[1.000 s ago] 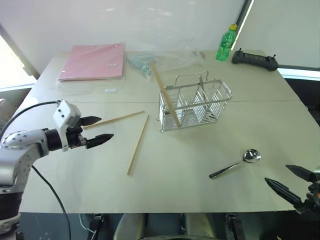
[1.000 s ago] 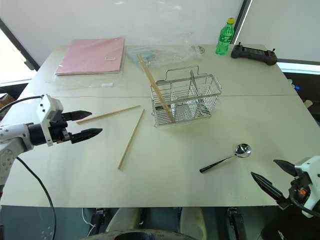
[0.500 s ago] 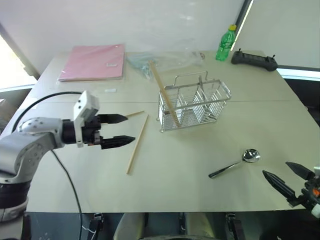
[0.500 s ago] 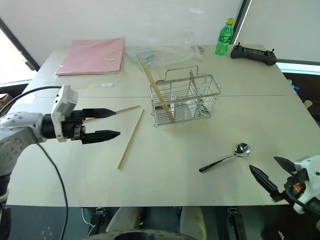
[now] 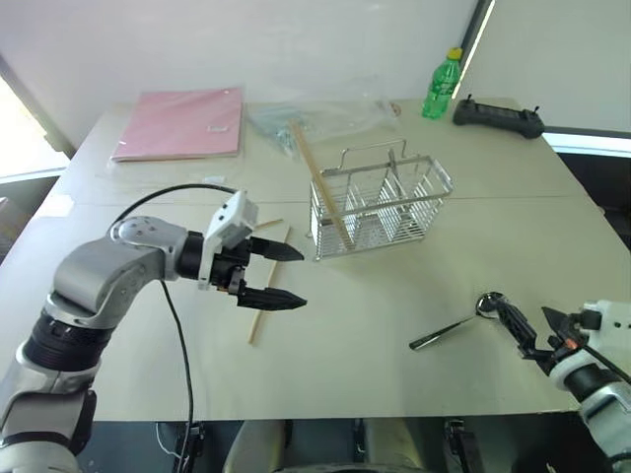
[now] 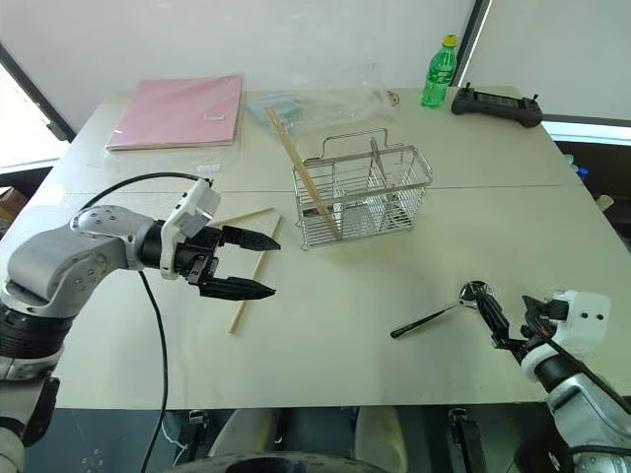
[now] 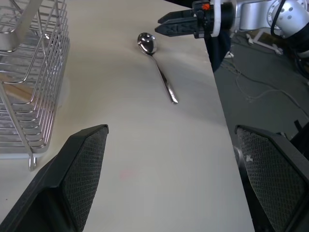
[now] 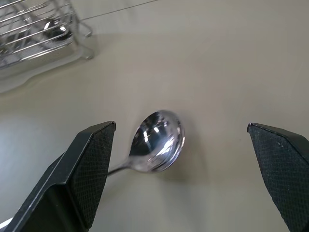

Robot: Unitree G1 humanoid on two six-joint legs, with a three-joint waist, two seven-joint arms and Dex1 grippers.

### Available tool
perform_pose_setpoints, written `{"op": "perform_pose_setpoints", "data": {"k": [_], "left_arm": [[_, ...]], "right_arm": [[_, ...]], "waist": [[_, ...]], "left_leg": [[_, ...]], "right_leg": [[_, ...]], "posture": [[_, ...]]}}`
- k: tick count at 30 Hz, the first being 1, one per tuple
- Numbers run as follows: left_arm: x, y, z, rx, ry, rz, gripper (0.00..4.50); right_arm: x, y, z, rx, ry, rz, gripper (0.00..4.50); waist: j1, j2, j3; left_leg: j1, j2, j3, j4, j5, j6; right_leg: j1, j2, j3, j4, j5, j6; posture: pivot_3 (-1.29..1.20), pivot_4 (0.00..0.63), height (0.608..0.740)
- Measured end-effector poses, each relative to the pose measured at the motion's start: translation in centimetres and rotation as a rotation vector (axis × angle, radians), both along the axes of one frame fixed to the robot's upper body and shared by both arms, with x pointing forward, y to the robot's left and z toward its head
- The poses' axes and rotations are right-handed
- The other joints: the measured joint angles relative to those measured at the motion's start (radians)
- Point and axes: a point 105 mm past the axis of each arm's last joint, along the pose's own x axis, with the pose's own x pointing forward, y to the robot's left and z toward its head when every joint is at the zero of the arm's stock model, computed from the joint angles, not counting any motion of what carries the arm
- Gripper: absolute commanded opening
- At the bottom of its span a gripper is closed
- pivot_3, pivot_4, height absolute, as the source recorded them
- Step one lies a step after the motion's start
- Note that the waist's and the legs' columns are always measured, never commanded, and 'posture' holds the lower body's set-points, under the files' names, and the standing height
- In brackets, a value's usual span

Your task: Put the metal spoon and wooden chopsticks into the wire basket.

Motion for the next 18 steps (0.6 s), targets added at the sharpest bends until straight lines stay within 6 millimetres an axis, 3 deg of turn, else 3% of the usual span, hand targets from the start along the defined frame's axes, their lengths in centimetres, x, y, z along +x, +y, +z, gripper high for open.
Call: {"op": "perform_pose_setpoints", "data": {"k": [6,15,18], "left_arm": [[-0.2,-0.3,-0.6,-0.022,0.0,-0.015,4.42],[-0.4,-0.3,-1.4,-0.033,0.006,-0.011,4.42],[-0.4,-0.3,-1.4,-0.032,0.002,-0.012,4.5]], "right_arm": [[0.8,0.1,-1.7,0.033,0.045,-0.015,4.49],[2.1,1.0,-2.3,0.034,0.038,0.016,4.49],[2.3,1.3,-2.3,0.038,0.038,0.027,3.61]], "waist": [[0.0,0.0,0.0],[-0.008,0.002,-0.001],[-0.011,0.002,-0.001]], "left_leg": [[0.0,0.0,0.0,0.0,0.0,0.0],[0.001,0.001,0.0,0.001,0.0,0.0],[0.001,0.0,0.0,0.001,0.0,0.0]], "right_leg": [[0.0,0.0,0.0,0.0,0.0,0.0],[0.001,0.002,0.0,0.001,0.0,0.0],[0.001,0.002,0.0,0.001,0.0,0.0]], "posture": [[0.0,0.15,0.722],[0.0,0.15,0.722],[0.0,0.15,0.722]]}}
